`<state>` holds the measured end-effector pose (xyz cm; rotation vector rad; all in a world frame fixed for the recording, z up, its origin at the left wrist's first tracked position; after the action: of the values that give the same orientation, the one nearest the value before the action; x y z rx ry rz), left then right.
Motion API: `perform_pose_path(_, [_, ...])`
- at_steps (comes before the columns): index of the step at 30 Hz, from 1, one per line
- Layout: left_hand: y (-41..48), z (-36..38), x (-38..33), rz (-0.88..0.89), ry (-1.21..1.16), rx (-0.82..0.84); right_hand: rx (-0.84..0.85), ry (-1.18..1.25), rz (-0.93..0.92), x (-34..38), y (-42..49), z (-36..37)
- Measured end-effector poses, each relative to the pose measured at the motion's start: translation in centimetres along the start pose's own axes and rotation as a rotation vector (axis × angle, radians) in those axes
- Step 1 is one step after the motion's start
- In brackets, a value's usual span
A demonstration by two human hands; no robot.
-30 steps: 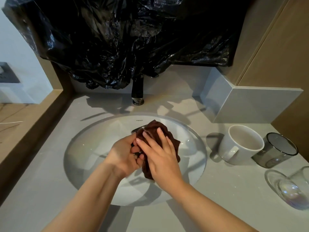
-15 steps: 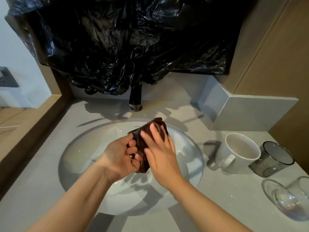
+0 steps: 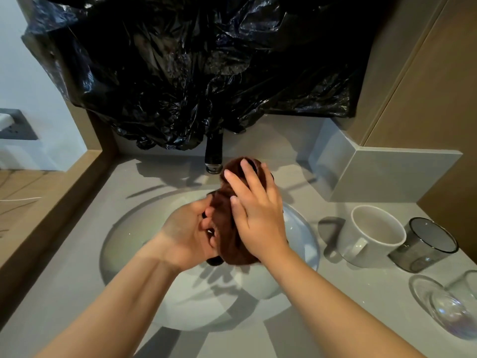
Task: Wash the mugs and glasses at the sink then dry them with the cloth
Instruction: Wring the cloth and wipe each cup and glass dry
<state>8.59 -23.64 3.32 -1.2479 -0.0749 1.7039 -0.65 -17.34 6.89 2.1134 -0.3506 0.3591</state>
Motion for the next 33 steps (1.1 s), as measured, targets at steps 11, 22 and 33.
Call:
perform_pose_path(11, [-0.6,0.7,-0.8,0.112,0.12,-0.012,-0.005,0.092,0.268,-0.2,0.7,-0.7])
perform_pose_path(22, [-0.8,0.5,0.9,0.034,0.119,0.008,0.277,0.064,-0.193,-1.5,-1.2,-1.0])
perform_pose_path(33, [-1.1,0.6,0.6,0.052,0.133,-0.008,0.051,0.18,0.214,-0.4,-2.7,-0.8])
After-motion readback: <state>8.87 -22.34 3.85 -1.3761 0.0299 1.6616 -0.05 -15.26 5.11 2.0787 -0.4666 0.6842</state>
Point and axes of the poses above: each hand's wrist, its own y-axis towards the middle knuckle, its own z-axis out of the palm, x = y × z, the point moved 6 cm from there along y, towards the middle knuckle, and after that the axes turned 8 degrees about -x, right-handed, at the moved point
